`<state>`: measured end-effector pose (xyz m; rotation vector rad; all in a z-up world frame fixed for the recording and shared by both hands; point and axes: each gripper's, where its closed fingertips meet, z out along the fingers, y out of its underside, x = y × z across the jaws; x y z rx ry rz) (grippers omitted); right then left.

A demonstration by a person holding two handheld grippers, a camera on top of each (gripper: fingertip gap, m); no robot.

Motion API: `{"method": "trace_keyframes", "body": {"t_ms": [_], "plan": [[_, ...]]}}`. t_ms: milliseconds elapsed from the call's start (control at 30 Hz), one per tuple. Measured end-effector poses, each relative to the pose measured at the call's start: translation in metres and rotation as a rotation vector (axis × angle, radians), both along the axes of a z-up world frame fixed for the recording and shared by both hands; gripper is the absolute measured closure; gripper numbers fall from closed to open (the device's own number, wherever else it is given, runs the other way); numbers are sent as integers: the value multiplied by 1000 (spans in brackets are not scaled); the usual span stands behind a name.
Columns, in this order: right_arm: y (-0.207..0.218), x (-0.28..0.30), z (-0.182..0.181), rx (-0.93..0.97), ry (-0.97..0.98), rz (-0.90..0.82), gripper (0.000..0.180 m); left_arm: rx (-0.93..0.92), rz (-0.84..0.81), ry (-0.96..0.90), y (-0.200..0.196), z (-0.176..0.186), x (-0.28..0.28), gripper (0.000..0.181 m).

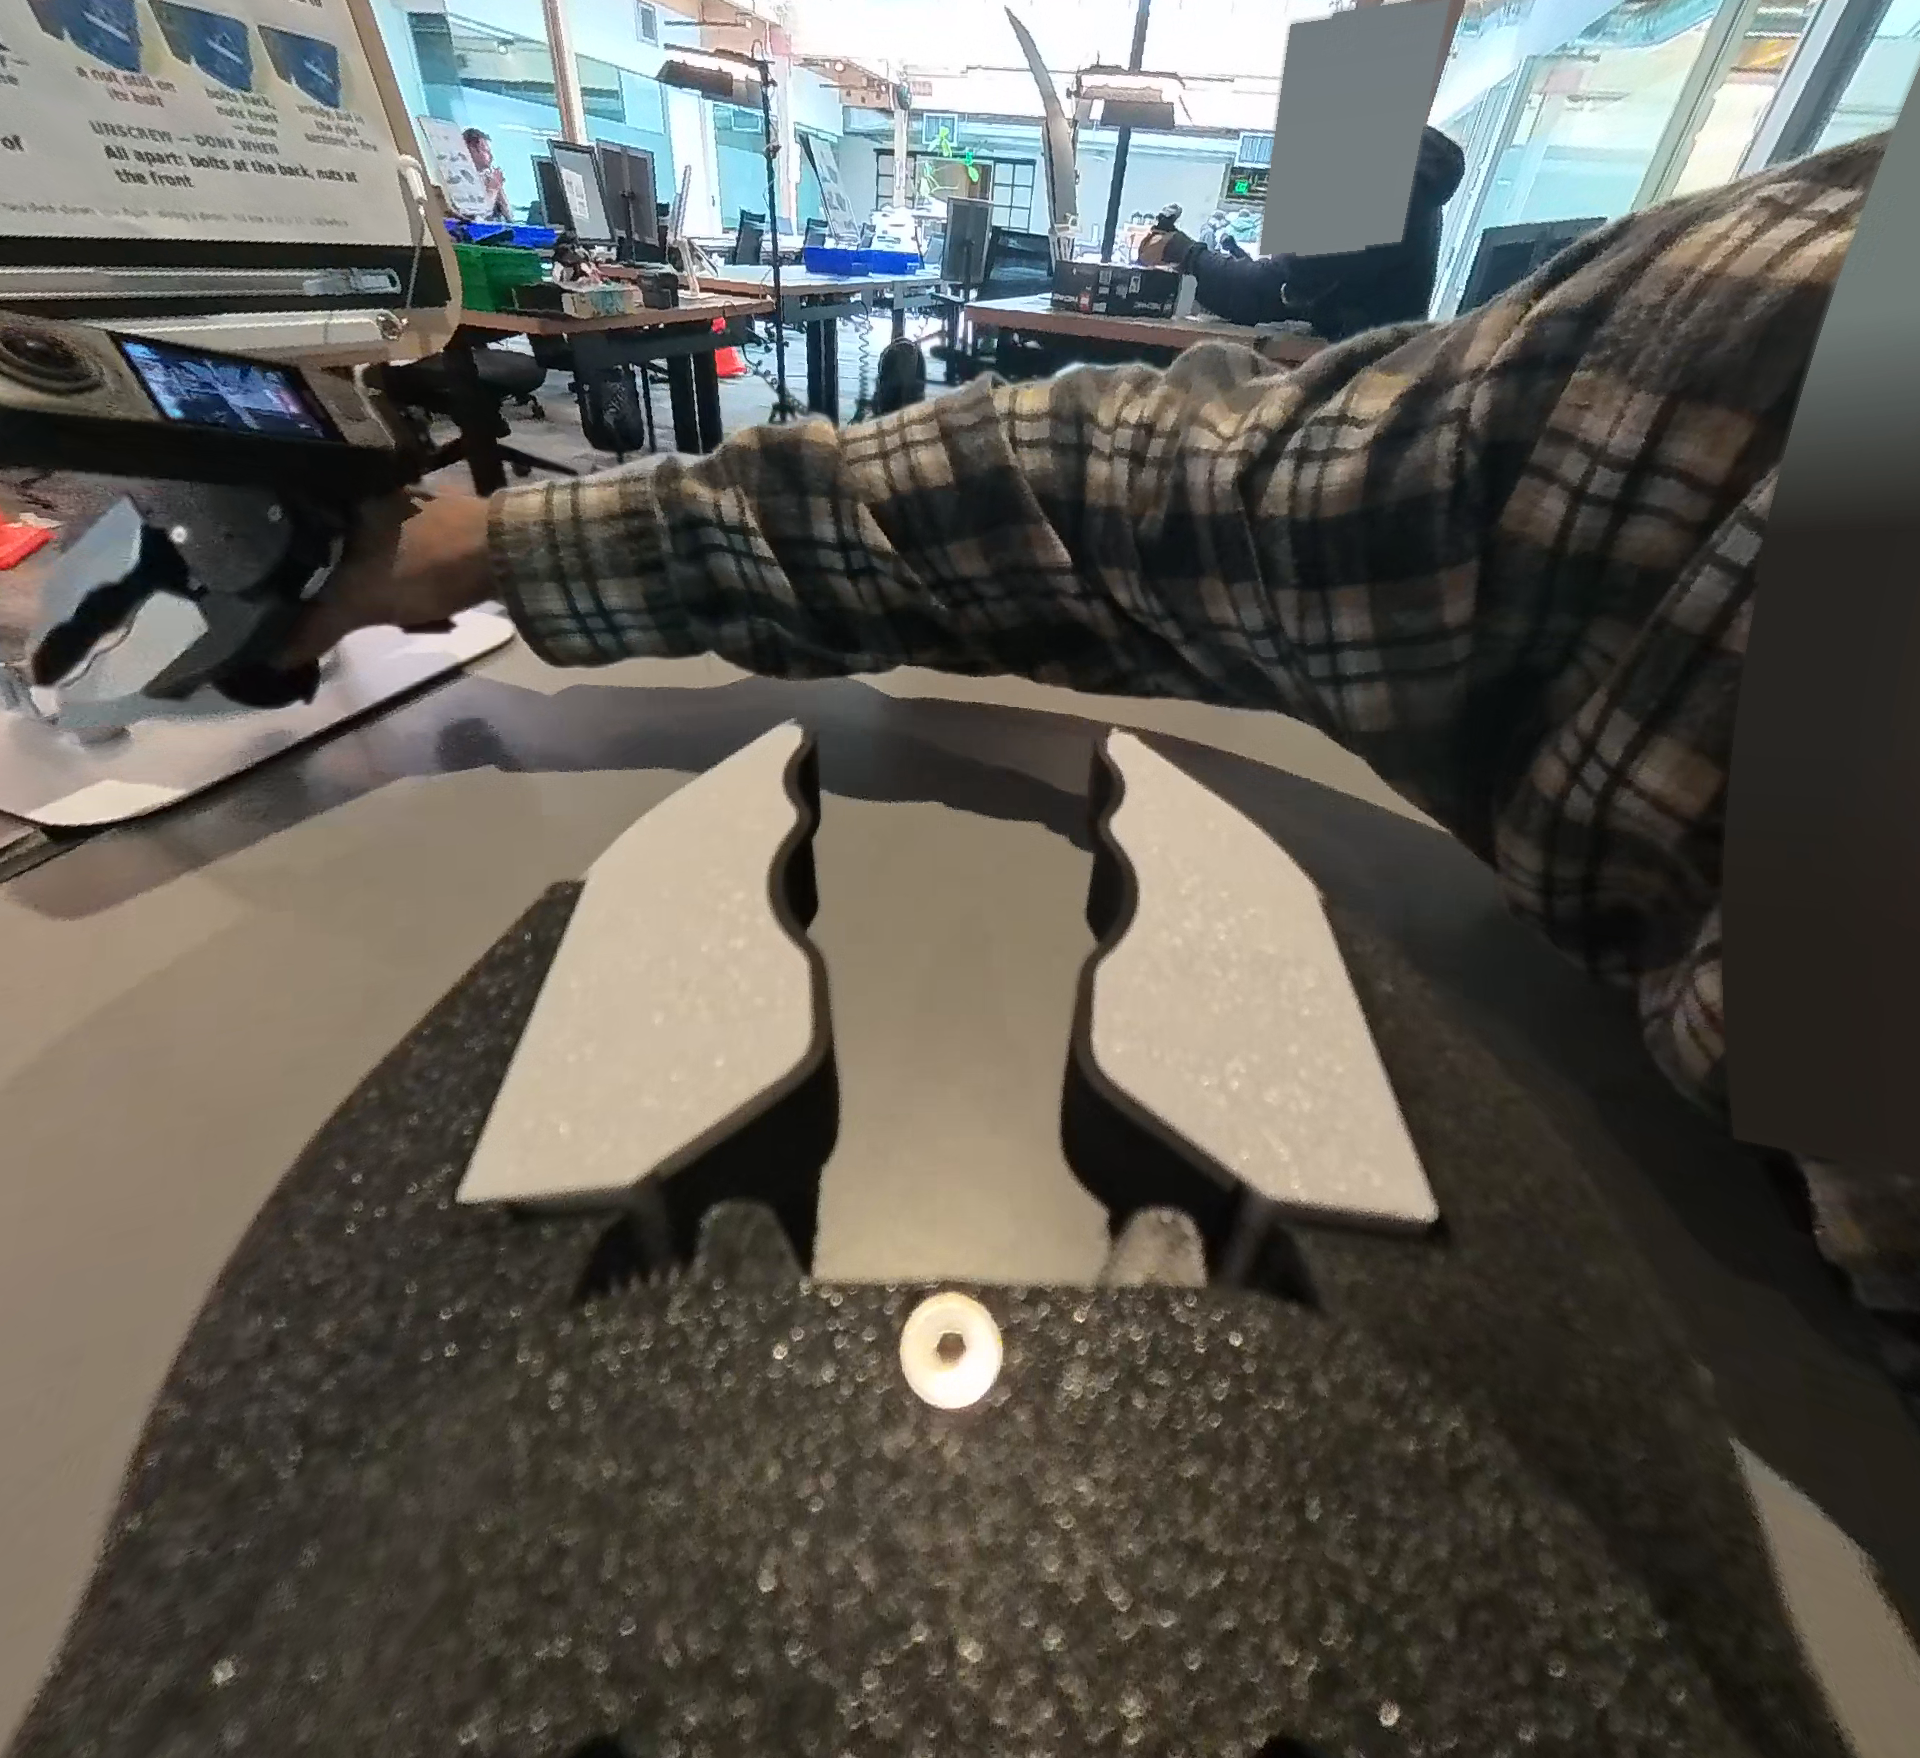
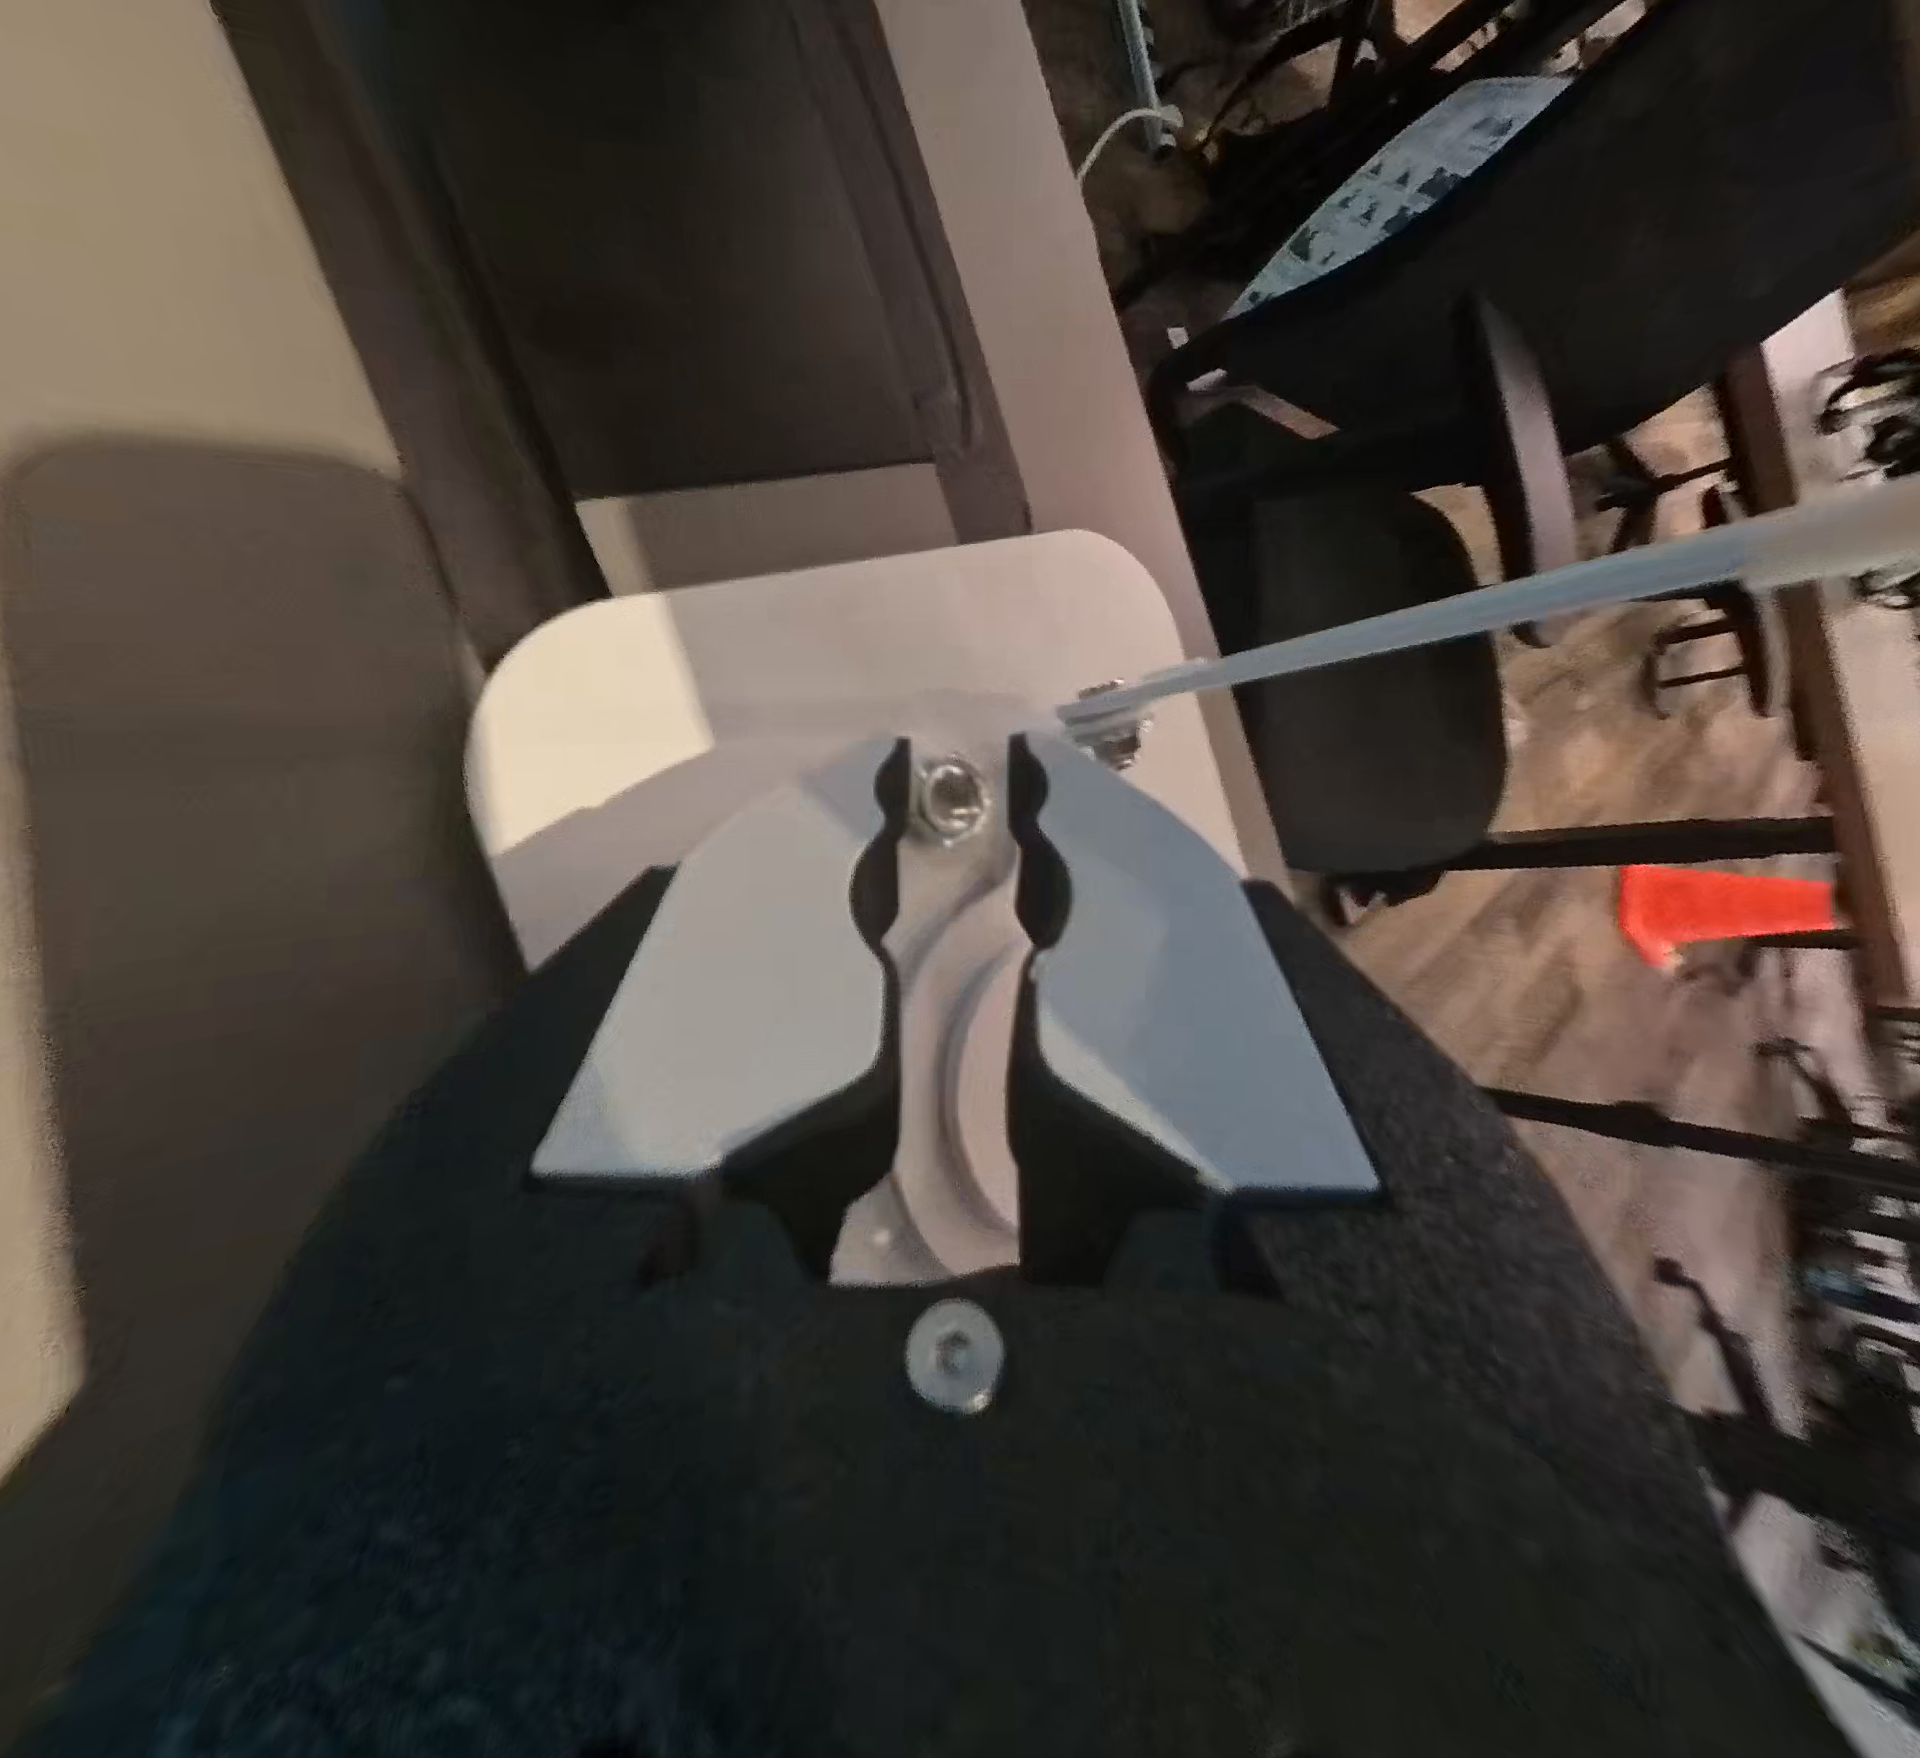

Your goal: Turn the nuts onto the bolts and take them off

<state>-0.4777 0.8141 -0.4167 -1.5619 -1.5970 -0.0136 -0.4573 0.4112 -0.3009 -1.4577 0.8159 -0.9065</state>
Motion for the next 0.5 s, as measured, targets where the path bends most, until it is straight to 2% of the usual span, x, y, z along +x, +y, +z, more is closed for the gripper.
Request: {"method": "trace_keyframes", "body": {"t_ms": [267, 500], "plan": [[12, 1, -7, -97, 58, -102, 157, 2, 5, -7, 1, 2, -2, 132], [3, -1, -9, -183, 108, -124, 170, 3, 2, -9, 0, 3, -2, 132]]}}
